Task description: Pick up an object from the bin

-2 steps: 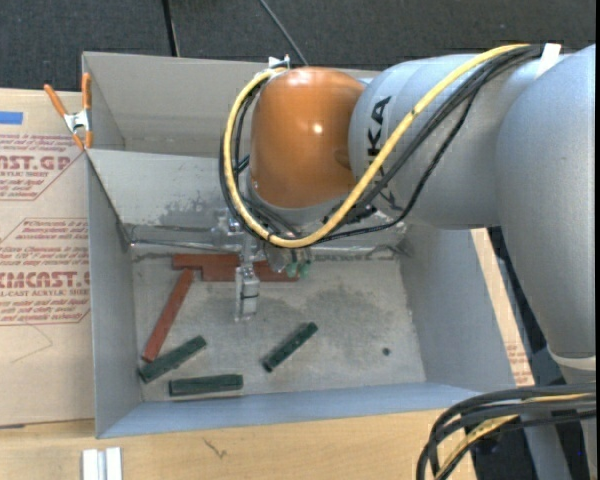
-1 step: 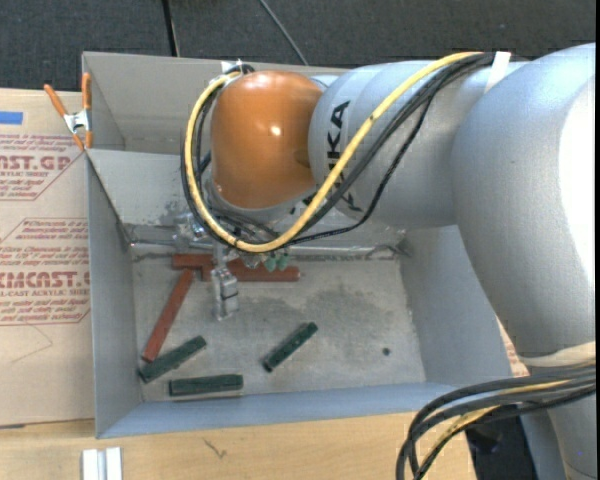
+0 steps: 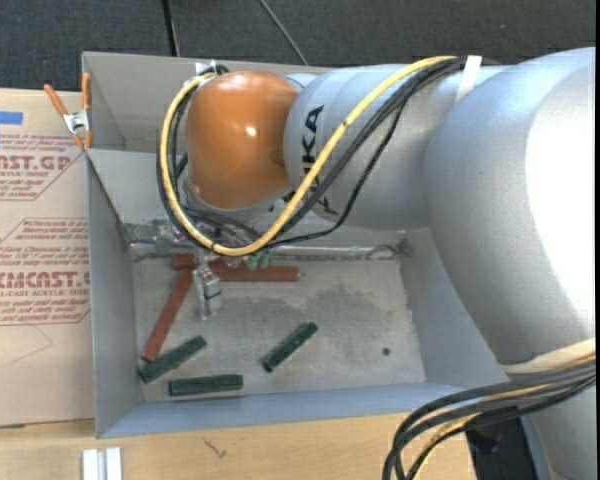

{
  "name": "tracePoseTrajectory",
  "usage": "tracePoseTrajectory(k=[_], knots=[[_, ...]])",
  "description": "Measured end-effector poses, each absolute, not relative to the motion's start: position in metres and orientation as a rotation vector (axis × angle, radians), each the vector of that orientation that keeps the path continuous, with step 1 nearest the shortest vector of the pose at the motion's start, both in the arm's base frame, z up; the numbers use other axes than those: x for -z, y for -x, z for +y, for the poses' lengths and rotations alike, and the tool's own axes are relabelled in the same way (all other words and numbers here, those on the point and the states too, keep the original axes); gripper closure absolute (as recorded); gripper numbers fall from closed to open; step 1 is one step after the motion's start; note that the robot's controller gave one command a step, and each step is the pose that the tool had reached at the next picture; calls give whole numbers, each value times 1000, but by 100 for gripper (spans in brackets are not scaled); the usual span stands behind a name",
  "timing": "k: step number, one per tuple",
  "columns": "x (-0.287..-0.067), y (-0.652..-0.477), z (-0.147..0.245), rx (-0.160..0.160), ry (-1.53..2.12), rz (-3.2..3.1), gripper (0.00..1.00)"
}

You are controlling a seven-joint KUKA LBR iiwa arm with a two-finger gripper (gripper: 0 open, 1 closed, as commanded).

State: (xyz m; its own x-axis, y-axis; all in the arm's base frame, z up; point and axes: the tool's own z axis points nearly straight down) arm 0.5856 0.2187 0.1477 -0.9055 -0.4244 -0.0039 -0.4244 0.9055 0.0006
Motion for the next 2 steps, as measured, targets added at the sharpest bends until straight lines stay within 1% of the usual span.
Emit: tracePoseTrajectory(k=[1, 2], knots=[[-98, -583, 212, -1, 1211, 2895, 0], [-71, -594, 230, -1, 1365, 2826, 100]])
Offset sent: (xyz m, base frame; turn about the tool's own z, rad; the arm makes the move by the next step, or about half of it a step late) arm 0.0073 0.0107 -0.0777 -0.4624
